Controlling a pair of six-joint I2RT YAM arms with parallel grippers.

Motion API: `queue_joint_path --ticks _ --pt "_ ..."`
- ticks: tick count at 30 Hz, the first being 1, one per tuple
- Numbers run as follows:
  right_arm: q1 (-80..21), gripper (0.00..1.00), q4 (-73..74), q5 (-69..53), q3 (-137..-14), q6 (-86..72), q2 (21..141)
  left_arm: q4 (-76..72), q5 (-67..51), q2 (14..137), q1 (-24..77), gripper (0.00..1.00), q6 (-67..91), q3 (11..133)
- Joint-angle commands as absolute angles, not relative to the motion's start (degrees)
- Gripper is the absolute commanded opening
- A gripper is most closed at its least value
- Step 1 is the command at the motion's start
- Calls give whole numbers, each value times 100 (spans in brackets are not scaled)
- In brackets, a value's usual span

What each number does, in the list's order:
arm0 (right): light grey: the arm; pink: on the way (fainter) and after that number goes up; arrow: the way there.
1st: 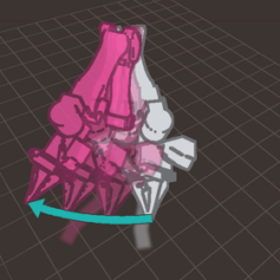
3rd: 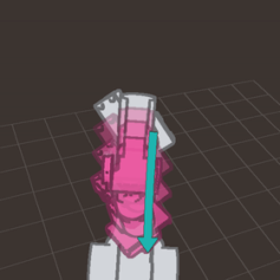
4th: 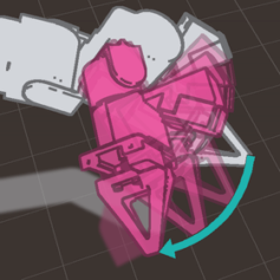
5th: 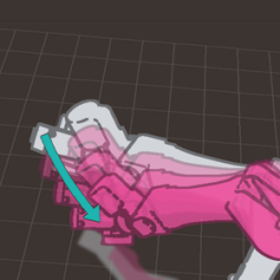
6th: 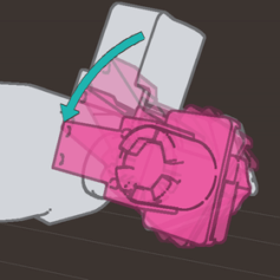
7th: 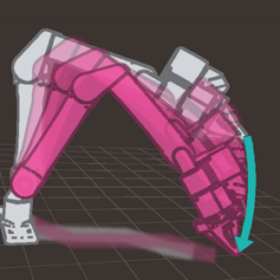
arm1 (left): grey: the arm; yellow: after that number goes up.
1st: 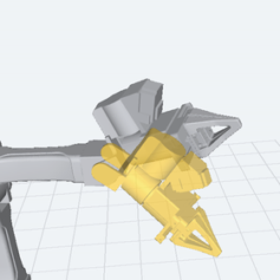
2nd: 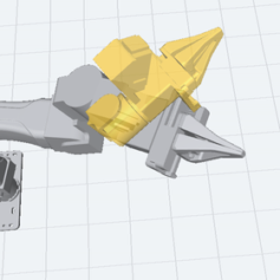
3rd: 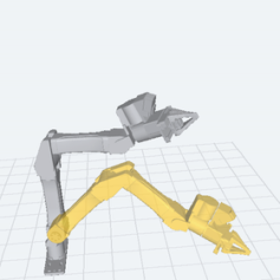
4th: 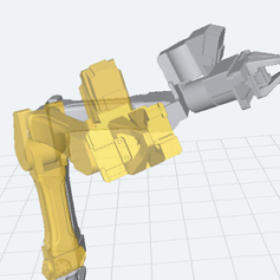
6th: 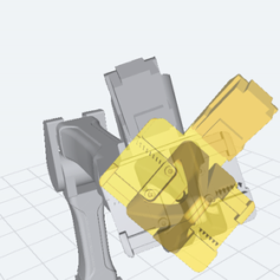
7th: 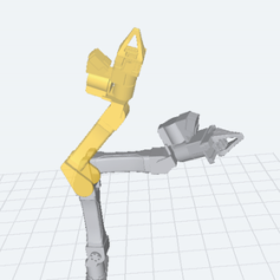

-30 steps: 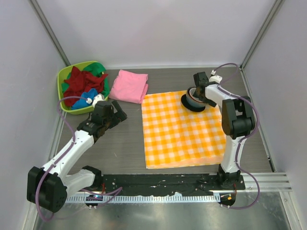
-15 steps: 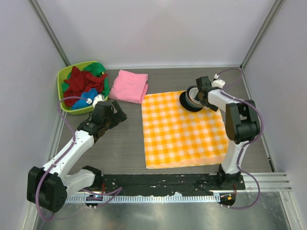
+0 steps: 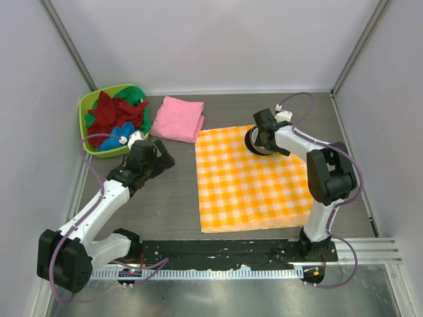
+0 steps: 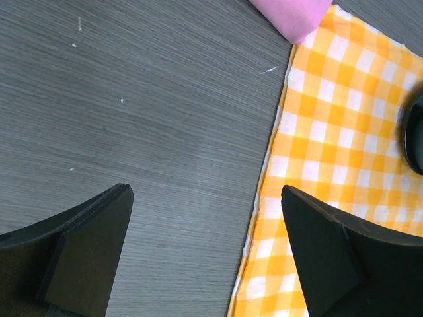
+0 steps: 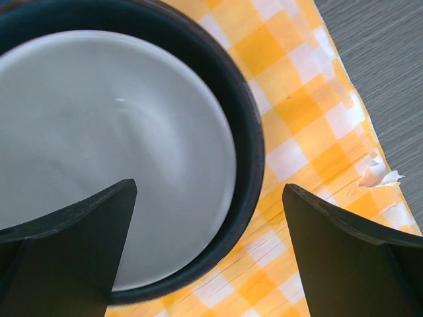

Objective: Fold and stack the t-shirts

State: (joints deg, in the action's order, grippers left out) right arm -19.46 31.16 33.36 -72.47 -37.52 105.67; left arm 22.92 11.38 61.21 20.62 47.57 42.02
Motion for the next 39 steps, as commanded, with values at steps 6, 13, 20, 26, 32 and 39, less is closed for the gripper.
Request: queue_joint_path --ticks 6,13,20,26,32,39 --pt "-2601 99 3840 4306 -8445 -3349 9336 2118 1310 5836 2109 100 4685 4184" --pt "-3277 100 3973 4237 -8606 -2928 8561 2214 1353 5862 2127 100 4685 4359" --pt "-3690 100 3727 3314 -7613 -3295 8236 2312 1406 5862 2127 100 4728 4421" --pt "-3929 100 3437 3270 -6742 -3726 8481 2320 1441 5836 2127 100 4737 4377" --pt "-3964 100 2831 3269 -6012 -3902 8710 2347 1450 5783 2127 100 4729 4351" --pt "-3955 100 2339 3419 -5722 -4061 9333 2286 1424 5836 2136 100 4764 4272"
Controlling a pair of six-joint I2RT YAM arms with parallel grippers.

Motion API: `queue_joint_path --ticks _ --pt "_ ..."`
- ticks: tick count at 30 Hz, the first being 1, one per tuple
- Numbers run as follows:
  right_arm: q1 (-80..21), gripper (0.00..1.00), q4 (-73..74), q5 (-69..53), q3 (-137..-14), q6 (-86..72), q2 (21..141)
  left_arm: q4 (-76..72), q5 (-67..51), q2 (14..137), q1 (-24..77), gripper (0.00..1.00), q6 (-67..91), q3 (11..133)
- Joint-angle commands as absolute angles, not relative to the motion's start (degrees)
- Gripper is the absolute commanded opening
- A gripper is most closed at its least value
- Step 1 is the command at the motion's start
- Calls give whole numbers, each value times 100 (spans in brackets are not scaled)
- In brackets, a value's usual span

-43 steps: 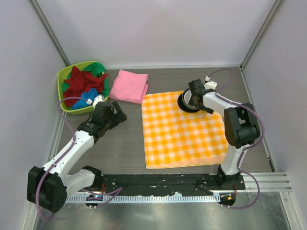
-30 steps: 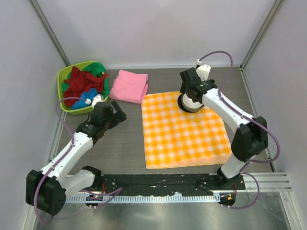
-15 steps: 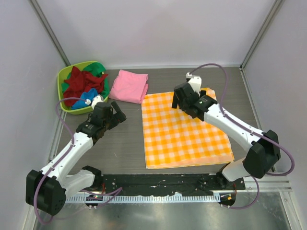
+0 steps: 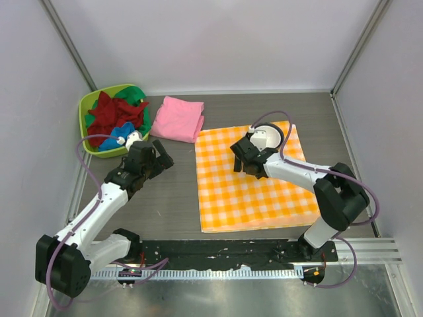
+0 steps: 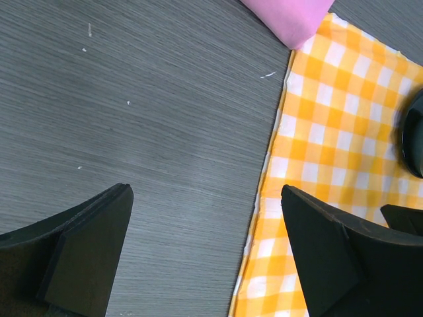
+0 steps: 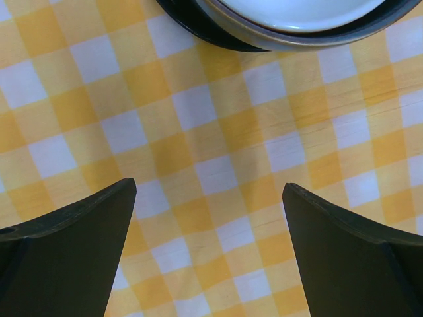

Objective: Fold and stack the t-shirts

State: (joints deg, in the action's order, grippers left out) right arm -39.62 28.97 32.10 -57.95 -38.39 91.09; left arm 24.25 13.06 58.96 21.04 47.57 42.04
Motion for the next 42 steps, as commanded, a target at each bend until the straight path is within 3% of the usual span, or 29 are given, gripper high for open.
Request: queue_joint_path --ticks 1,20,31,42 --pt "-3903 100 2303 3410 -5713 -4069 9386 2285 1406 5853 2136 100 4764 4263" --pt "-2470 100 1608 2970 -5519 -4052 10538 2206 1371 6170 2136 100 4720 4236" --pt "-1679 100 2539 3059 -6810 -4043 11258 2136 1283 6381 2215 100 4869 4219" --pt "-705 100 3410 3007 -8902 -3622 12348 1951 1371 6600 2575 100 5036 4324"
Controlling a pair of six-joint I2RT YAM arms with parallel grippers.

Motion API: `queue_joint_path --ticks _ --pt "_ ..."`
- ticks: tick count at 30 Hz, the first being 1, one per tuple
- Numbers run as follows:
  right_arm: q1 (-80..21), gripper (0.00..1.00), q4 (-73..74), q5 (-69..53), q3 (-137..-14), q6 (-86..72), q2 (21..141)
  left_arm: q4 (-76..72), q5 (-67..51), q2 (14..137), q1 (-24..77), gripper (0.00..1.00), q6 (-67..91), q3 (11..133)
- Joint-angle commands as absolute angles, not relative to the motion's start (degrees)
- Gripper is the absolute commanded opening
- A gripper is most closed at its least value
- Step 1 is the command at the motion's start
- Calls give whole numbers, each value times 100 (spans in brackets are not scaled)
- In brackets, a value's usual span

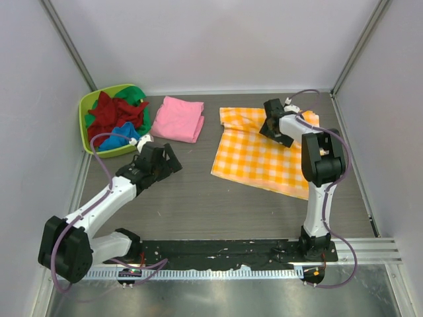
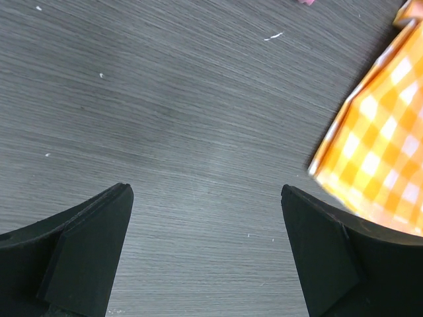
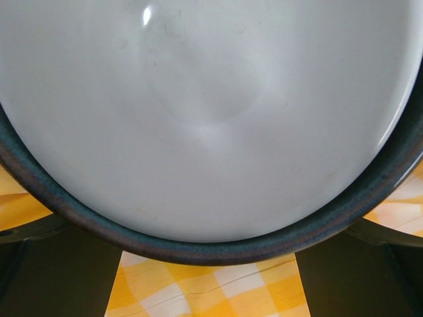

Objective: Fold and stack the t-shirts

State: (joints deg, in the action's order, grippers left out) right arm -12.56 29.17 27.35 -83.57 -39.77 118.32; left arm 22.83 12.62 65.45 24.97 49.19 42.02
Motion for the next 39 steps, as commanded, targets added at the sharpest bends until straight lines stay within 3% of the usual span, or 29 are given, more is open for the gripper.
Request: queue_joint_path --ticks 1,18,26,34,39 --pt "-642 100 3410 2936 -8990 -3578 12401 1951 1345 6609 2601 100 5054 4324" --pt "255 100 4209 2241 -11934 -2154 14299 1591 1284 6671 2725 100 5326 4122" --pt "492 100 4781 2232 -13577 -2206 15187 1415 1292 6829 2725 100 5318 4113" --pt "580 100 4598 1943 -13747 -2329 15040 1380 1266 6952 2725 100 5238 4201" --pt "317 100 3394 2065 -12157 -2355 13467 1748 1177 6741 2725 100 5116 4543"
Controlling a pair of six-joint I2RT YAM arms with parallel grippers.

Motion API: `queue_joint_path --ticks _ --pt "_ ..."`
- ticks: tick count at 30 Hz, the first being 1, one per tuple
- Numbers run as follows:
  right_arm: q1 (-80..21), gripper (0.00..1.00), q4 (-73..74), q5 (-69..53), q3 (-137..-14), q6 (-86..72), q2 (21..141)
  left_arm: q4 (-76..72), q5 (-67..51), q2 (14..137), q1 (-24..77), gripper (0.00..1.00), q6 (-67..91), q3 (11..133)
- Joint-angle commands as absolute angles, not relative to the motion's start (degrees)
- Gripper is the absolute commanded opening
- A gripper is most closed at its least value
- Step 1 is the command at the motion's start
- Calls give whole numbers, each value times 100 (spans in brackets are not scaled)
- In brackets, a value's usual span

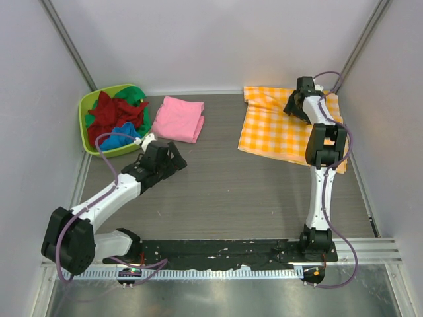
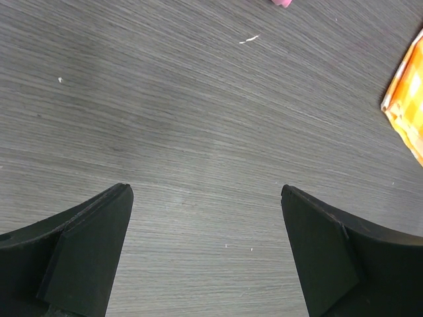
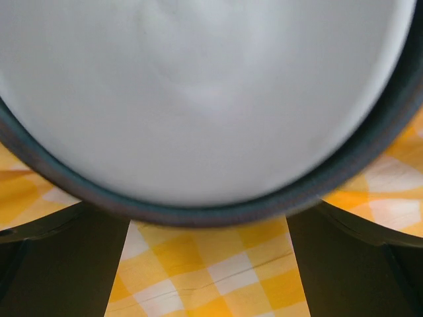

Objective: Fold and stack the t-shirts

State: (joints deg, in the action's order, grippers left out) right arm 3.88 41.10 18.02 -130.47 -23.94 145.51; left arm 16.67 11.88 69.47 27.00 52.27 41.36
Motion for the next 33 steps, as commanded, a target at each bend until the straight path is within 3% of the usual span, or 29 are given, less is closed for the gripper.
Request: queue_joint_path --ticks 1,9,13,18,21,26,33 --pt "264 100 3271 2057 -12060 -2355 12969 2071 1204 6733 2725 100 5037 4788" --pt "-736 100 3990 1801 -11761 -2469 11059 3434 1766 6328 2725 100 4544 6001" --pt "-1686 100 3719 1933 -10245 -2619 9934 4007 2318 6512 2646 100 4211 6740" --pt "-2951 100 2683 1951 -8484 -2944 8432 4351 1567 7292 1488 100 3982 7672" --pt "-3672 100 2234 1889 -7710 -3050 7825 4385 1766 7741 1012 100 3780 8216" --pt "-4901 100 1855 2206 -6786 -3067 7366 4290 1924 8832 449 100 3542 9165" --pt "-5528 100 1680 2401 -5891 -3234 7251 4192 2530 10071 282 92 3726 9958"
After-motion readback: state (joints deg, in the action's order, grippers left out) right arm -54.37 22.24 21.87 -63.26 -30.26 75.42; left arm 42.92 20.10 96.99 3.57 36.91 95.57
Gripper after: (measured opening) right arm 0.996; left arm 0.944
